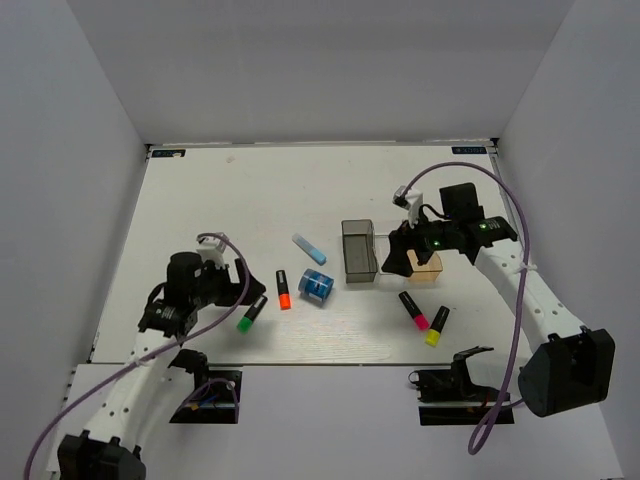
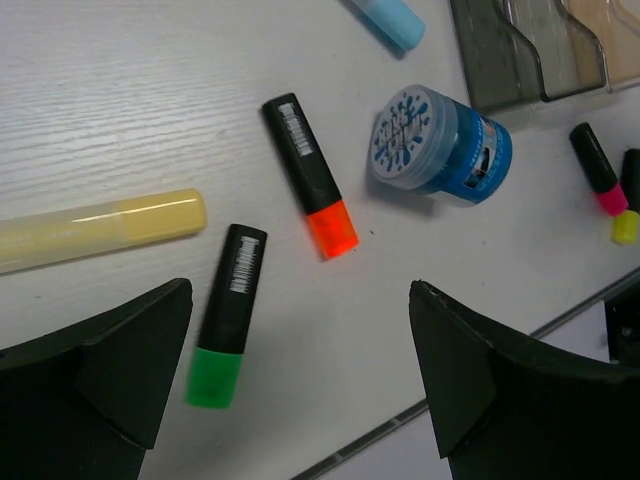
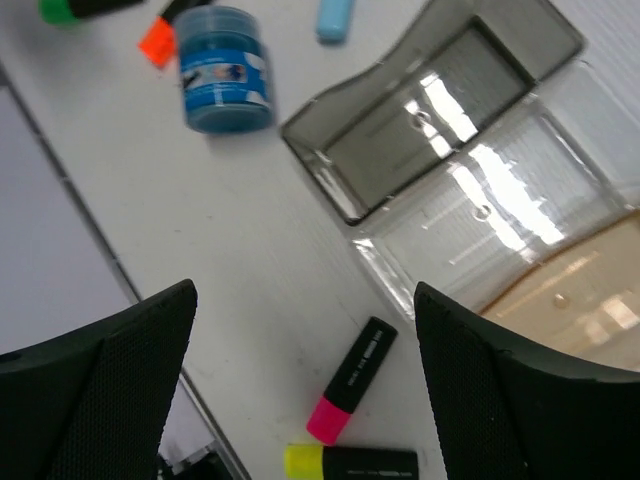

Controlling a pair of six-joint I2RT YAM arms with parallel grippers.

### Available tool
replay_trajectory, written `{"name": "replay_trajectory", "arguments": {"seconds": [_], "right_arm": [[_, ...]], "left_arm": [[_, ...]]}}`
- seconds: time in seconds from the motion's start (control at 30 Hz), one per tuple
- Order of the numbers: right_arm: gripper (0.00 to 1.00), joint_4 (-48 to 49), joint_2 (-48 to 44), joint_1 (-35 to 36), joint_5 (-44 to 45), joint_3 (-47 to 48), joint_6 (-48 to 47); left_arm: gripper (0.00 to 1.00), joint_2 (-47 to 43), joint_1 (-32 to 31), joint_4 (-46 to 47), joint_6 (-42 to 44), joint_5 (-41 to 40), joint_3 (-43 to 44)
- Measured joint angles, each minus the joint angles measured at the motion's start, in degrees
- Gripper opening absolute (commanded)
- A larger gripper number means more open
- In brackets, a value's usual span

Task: Sort the stationery into containers
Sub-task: Pick up the stationery from the center of the board.

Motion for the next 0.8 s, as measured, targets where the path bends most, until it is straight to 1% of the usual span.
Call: {"name": "replay_trajectory", "arguments": {"seconds": [0.07, 0.17, 0.3, 0.33, 0.4, 0.47, 0.57, 0.73, 0.8], "right_arm": [[0.90, 0.42, -0.22, 0.90, 5.05, -0.26, 0.70], [0.90, 2.64, 0.42, 0.90, 11.85, -0.59, 3.48], [0.90, 6.82, 0.44, 0.72, 19.41, -3.37, 8.00], [0.90, 6.45, 0.52, 0.68, 21.09, -3.48, 9.05], [0.90, 6.36, 0.57, 0.37, 23.50, -3.37, 10.49], [0.90, 6.36, 0.57, 0.00, 24.63, -3.32, 11.50], [0.90, 6.32, 0.55, -0.50, 25.29, -3.32, 12.31], [0.90, 6.32, 0.55, -1.46, 25.73, -3.32, 12.52], [0.90, 6.32, 0.52, -1.84, 25.73, -3.32, 12.50]], "left_arm": [[1.00, 4.31, -3.58, -1.07, -0.59, -1.86, 2.73], [1.00, 13.62, -13.60, -3.26, -0.46, -7.72, 10.73], [1.00, 26.75, -30.58, -5.57, 2.16, -19.30, 23.89], [1.00, 29.64, -33.55, -5.84, 2.91, -21.16, 26.71], [1.00, 35.52, -37.48, -5.99, 4.26, -24.55, 31.10], [1.00, 41.16, -39.32, -5.84, 5.01, -27.89, 33.90], [1.00, 47.65, -40.89, -5.86, 4.74, -32.26, 35.50], [1.00, 53.07, -42.93, -7.06, 1.11, -37.97, 36.83], [1.00, 54.25, -43.47, -6.82, -0.72, -38.95, 37.83]]}}
